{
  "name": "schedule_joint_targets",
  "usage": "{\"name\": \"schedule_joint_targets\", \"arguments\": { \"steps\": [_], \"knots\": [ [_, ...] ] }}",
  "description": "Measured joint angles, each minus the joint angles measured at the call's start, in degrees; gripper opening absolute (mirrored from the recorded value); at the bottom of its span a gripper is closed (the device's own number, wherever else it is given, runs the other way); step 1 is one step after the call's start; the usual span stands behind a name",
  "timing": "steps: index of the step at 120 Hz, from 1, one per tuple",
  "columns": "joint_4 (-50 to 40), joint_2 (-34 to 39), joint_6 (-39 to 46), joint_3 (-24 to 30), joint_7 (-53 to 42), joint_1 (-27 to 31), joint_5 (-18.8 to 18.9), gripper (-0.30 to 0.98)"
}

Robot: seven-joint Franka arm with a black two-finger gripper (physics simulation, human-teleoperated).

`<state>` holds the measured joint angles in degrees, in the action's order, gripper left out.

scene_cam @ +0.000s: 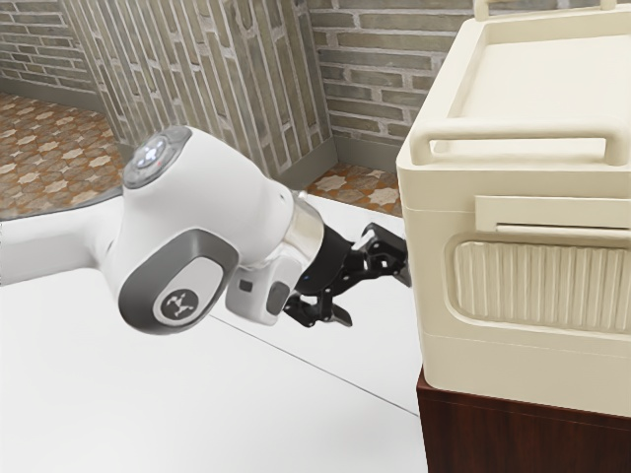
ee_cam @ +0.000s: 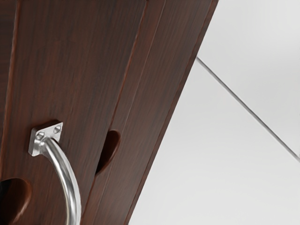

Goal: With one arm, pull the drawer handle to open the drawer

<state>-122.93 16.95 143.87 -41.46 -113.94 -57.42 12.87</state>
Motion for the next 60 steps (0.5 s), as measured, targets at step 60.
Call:
{"name": "schedule_joint_targets", "arguments": {
  "steps": [60],
  "knots": [
    [0.21,-3.66,4.27,-1.08,-0.62,-0.59,1.07,0.69]
  ]
}}
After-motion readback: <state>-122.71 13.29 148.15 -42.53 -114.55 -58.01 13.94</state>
